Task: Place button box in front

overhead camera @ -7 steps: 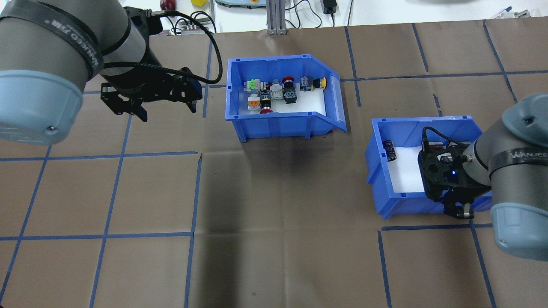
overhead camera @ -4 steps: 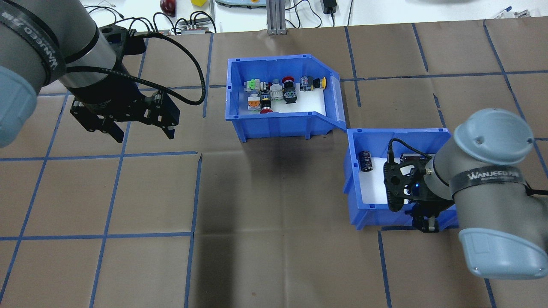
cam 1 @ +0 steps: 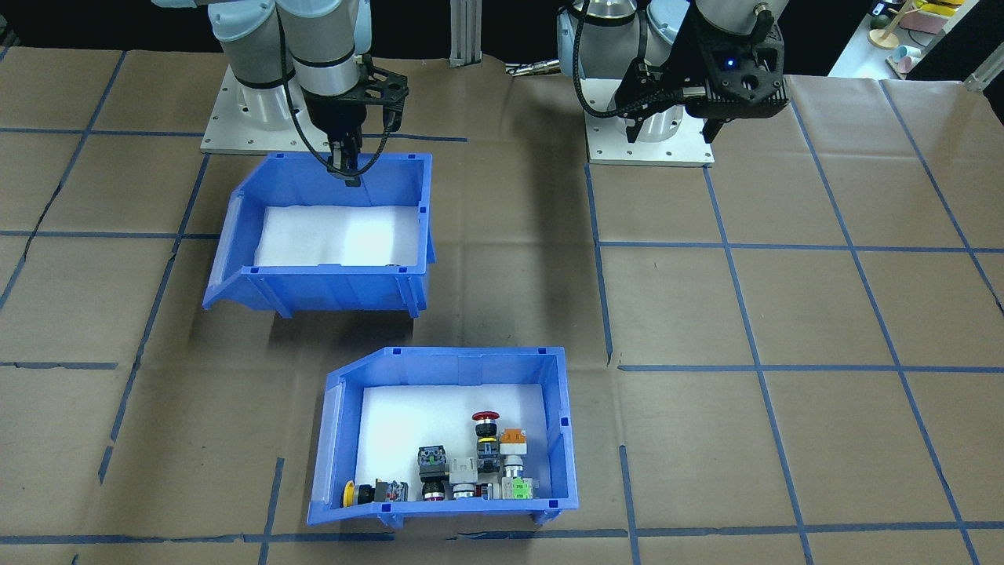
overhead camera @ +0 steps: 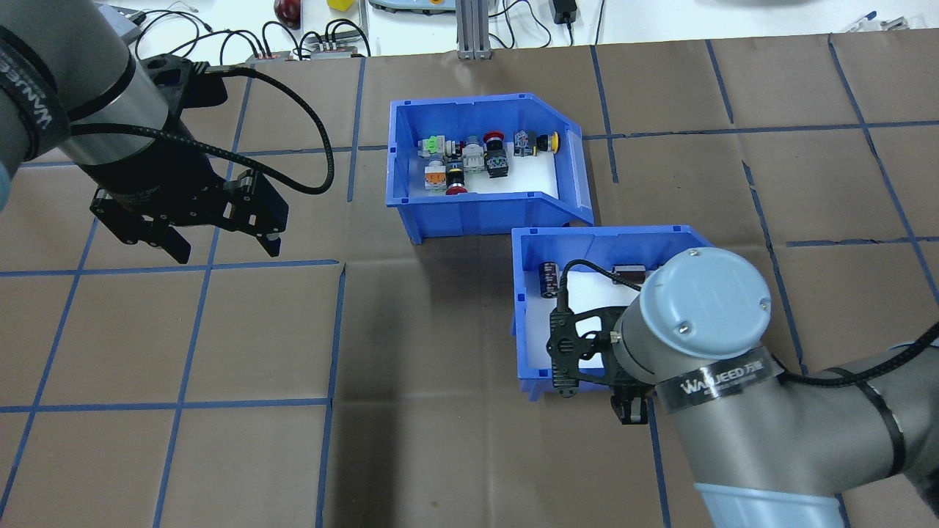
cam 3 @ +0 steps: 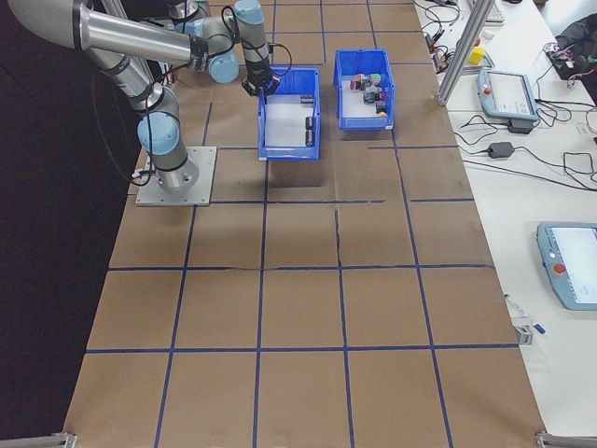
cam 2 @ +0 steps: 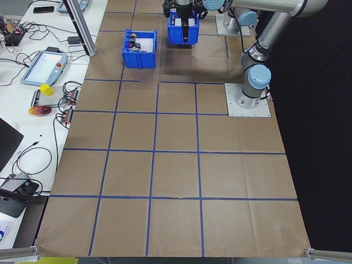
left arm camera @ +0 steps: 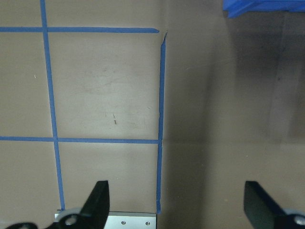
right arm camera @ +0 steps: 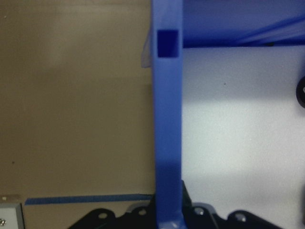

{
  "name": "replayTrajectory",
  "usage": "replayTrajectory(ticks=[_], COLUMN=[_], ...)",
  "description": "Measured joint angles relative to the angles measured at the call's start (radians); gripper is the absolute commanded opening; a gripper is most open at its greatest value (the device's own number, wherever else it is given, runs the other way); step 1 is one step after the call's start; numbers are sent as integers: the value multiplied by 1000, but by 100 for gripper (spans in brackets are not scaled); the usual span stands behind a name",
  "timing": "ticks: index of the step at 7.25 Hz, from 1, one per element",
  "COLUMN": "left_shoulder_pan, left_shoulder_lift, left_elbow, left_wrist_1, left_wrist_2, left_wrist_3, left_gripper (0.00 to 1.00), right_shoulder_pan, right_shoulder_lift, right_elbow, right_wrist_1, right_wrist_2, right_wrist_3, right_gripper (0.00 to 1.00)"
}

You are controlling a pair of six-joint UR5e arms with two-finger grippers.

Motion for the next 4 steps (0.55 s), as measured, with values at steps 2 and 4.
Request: replayTrajectory(ticks=[2,4], left_shoulder_pan=[11,14], left_shoulder_lift=[11,22], left_elbow=[-13,-11], left_wrist_1=[-17,-18], left_wrist_2=[6,9], left_wrist_3=[3,1], left_gripper=[100,100], right_shoulder_pan=[143,239], right_shoulder_lift=[91,182], right_elbow=[-25,-66], right_wrist_1=[-83,-107], right_wrist_2=[-8,-17], right_wrist_3=[133,221], right_gripper=[11,13])
